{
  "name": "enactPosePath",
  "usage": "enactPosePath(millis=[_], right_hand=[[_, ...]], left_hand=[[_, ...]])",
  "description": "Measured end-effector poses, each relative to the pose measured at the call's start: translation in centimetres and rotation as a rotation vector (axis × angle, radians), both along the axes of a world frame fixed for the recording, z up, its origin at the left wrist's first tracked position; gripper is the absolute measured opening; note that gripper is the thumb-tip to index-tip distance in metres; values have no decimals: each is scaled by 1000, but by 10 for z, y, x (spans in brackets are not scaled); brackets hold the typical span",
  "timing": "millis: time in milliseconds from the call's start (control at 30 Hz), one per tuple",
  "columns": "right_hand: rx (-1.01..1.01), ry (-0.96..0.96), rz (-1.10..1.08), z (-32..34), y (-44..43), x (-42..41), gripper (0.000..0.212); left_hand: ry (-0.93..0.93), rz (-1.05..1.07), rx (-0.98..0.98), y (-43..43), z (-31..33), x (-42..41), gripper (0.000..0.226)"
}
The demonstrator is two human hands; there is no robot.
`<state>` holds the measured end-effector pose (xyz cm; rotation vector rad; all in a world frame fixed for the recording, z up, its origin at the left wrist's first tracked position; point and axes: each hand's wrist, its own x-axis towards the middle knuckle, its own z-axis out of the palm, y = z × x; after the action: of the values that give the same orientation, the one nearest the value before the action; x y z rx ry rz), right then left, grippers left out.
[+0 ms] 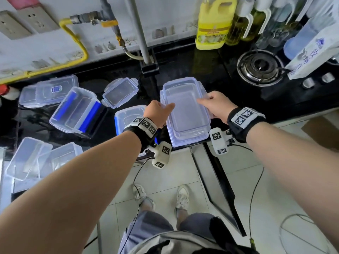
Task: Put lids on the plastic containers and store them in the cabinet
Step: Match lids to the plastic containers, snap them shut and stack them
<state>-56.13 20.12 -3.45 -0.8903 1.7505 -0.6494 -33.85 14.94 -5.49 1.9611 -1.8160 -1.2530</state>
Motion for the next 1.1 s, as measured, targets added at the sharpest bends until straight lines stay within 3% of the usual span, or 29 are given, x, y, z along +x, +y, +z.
enactPosePath(millis=[67,367,567,967,1100], right_hand=[[6,56,-7,0,2,1,44],[6,145,48,-5,5,-8,55],[22,136,65,-7,6,-9,27],[68,124,73,-8,6,-7,43],[87,80,75,-10,7,-9,29]], left_hand=[[-37,-10,-5,3,-3,-3,54],[-62,-4,87,9,-4,-8,52],[10,29,130,13,-3,-7,49],[175,128,288,14,3,-9,36],[143,123,280,12,4,-8,45]])
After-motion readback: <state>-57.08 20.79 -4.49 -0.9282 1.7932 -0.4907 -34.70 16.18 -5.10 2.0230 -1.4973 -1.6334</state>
